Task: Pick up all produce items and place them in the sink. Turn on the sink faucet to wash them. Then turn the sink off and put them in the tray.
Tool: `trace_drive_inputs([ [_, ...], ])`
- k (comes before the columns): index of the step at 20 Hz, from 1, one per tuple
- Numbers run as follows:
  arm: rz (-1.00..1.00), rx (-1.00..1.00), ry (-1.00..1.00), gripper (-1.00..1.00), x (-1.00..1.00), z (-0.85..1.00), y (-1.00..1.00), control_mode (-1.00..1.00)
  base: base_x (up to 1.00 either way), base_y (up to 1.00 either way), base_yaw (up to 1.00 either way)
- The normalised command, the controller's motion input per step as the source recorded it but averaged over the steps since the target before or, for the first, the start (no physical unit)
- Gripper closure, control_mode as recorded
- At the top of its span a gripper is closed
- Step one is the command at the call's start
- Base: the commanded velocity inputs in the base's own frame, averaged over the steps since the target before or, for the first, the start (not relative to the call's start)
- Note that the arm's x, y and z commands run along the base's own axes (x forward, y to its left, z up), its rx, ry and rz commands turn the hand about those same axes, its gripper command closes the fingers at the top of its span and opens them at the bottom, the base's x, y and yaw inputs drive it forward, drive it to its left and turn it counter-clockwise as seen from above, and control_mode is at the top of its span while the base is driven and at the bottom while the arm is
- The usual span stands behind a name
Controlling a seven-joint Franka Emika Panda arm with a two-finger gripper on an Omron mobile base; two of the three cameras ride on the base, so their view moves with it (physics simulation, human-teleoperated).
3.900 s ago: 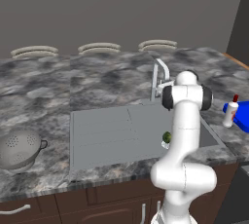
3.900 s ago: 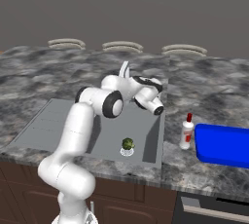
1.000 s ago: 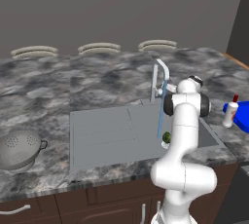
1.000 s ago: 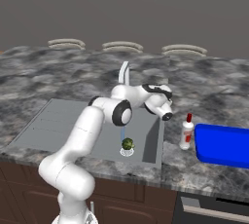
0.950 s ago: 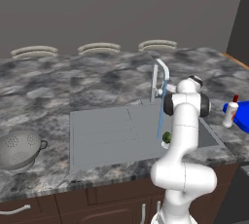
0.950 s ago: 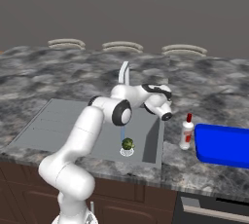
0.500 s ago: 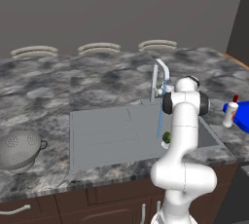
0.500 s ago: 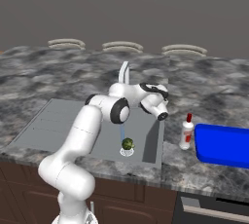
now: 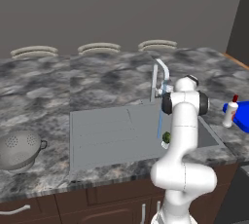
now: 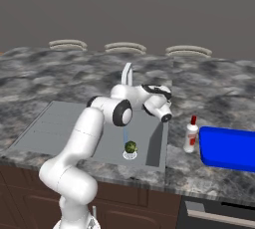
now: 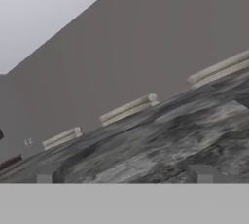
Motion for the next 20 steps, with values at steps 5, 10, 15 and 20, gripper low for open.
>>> trace_drive_inputs([
  [5, 0.1, 0.0, -0.05, -1.0, 0.19, 0.31, 1.0, -1.0, 0.0, 0.0, 0.0],
  [10, 0.07, 0.0, -0.14, -1.0, 0.25, 0.38, 1.0, -1.0, 0.0, 0.0, 0.0],
  [15, 0.01, -0.03, -0.17, -1.0, 0.08, 0.55, 0.27, -1.0, 0.0, 0.0, 0.0],
  [20, 0.0, -0.12, -0.06, -1.0, -0.19, 0.58, -0.63, -1.0, 0.0, 0.0, 0.0],
])
